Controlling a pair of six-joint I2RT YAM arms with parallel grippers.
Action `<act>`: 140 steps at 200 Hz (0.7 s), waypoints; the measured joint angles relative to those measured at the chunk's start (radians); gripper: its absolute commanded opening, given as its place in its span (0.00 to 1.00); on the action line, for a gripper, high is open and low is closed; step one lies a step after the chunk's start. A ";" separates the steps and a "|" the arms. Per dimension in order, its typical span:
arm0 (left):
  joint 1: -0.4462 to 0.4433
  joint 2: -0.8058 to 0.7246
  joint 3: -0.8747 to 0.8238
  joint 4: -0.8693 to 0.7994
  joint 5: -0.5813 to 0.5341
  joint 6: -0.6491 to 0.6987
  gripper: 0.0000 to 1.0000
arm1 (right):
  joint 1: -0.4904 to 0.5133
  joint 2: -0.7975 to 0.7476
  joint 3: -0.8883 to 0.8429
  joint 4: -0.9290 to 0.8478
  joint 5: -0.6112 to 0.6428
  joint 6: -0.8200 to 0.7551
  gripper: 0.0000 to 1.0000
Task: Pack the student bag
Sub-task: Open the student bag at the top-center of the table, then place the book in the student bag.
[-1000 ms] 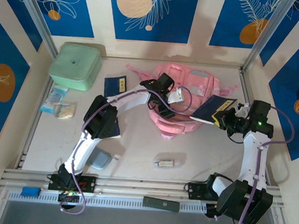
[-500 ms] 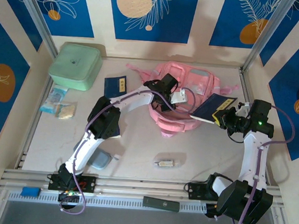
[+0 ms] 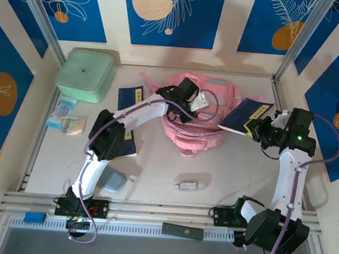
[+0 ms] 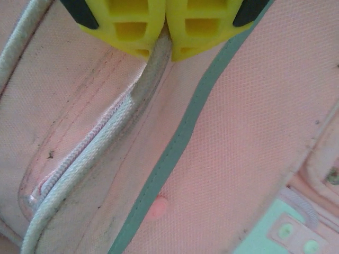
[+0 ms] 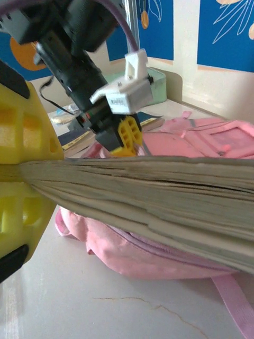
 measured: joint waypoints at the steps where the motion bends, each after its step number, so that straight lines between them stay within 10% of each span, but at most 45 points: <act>1: 0.000 -0.005 -0.003 -0.002 -0.003 -0.005 0.00 | 0.000 -0.001 0.000 0.000 0.000 0.000 0.00; 140: 0.045 -0.101 0.232 -0.138 -0.084 -0.158 0.00 | 0.062 -0.085 -0.165 -0.011 -0.031 -0.025 0.00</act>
